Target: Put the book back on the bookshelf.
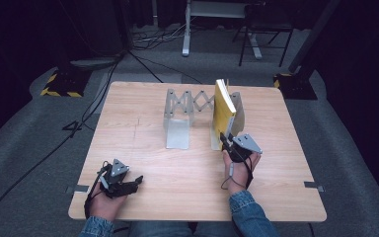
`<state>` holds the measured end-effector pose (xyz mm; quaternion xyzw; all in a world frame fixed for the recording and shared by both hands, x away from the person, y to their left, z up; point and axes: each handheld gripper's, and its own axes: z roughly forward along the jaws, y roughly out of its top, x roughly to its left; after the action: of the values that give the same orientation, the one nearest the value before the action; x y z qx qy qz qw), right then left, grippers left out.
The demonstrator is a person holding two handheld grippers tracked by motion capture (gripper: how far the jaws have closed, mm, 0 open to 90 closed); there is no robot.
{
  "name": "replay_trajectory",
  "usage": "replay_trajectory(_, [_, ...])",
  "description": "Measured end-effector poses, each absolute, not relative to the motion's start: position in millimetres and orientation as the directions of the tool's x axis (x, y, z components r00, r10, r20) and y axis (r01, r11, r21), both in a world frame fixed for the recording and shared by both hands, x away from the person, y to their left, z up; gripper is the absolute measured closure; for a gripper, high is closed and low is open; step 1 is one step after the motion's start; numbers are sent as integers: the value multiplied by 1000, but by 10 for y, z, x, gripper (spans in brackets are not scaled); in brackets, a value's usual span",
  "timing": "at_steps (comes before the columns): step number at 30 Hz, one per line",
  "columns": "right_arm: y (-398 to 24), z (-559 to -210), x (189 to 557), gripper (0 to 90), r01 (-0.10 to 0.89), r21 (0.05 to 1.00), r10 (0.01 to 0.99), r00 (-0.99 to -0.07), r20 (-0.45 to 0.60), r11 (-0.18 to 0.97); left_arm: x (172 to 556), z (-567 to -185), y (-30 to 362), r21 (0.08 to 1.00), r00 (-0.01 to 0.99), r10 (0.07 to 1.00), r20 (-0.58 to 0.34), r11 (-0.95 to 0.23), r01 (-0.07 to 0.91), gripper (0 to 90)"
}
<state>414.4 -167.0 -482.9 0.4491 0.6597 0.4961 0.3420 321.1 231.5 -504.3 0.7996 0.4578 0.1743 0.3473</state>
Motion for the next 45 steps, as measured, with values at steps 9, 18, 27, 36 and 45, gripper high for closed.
replay_trajectory(9, [-1717, -4667, 4033, 513, 213, 970, 930, -366, -31, 117, 3209, -5042, 2316, 714, 522, 852, -36, -344, 610, 322])
replay_trajectory(18, [-1904, -4348, 3799, 438, 188, 973, 915, -400, -46, 131, 3199, -5044, 2317, 714, 519, 854, -26, -348, 608, 320])
replay_trajectory(27, [-2238, -4159, 3564, 409, 196, 975, 901, -434, -10, 105, 3171, -5050, 2366, 713, 509, 860, -29, -339, 613, 299])
replay_trajectory(36, [-2583, -4018, 3411, 363, 233, 965, 877, -480, 3, 124, 3169, -5044, 2446, 705, 542, 840, -19, -373, 603, 273])
replay_trajectory(45, [-2931, -4065, 3338, 338, 284, 937, 859, -511, -33, 205, 3188, -5046, 2464, 707, 553, 833, -18, -380, 597, 266])
